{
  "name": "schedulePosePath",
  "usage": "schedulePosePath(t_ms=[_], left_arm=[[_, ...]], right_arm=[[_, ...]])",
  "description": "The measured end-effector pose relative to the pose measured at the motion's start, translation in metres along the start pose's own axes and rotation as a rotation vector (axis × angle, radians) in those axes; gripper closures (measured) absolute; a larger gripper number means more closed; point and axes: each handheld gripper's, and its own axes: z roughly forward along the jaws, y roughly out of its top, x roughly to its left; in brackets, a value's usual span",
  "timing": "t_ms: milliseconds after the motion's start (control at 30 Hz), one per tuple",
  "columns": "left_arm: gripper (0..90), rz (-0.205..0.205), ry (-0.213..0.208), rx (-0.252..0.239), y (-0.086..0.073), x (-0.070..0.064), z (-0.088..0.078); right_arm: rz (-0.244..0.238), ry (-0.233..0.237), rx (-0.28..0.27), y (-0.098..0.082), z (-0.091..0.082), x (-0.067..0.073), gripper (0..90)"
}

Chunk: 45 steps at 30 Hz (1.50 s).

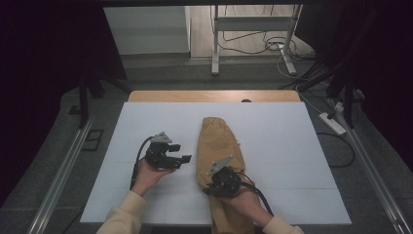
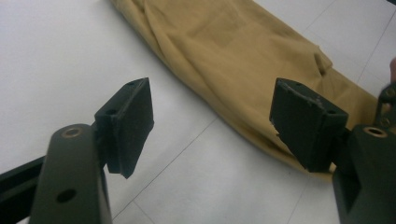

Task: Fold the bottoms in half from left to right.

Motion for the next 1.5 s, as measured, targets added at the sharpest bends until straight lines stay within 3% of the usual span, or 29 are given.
schedulePosePath(t_ms=[167,467,533,633,733,967,1500], left_arm=[[29.8,-0.002,0.001,0.0,0.0,0.001,-0.001],[29.8,0.0,0.003,0.002,0.0,0.001,-0.001],[29.8,0.0,0.003,0.001,0.0,0.001,-0.001],[29.8,-0.001,0.004,-0.001,0.0,0.001,-0.001],[29.8,0.002,0.003,0.0,0.0,0.001,-0.001],[29.8,-0.001,0.003,0.0,0.0,0.001,-0.001],[29.8,0.001,0.001,0.007,0.0,0.001,0.0]], right_arm=[[-0.017,0.035,-0.009,0.003,0.005,0.009,82.5],[-0.035,0.035,-0.014,0.003,0.009,0.012,80.3],[-0.041,0.042,-0.023,0.003,0.009,0.012,73.3],[-0.042,0.045,-0.068,0.006,0.005,0.014,54.7],[-0.042,0.021,-0.122,0.009,-0.004,0.013,47.4],[-0.009,-0.03,-0.161,0.007,-0.017,-0.001,42.0],[0.098,-0.136,-0.159,-0.011,-0.034,-0.045,39.2]])
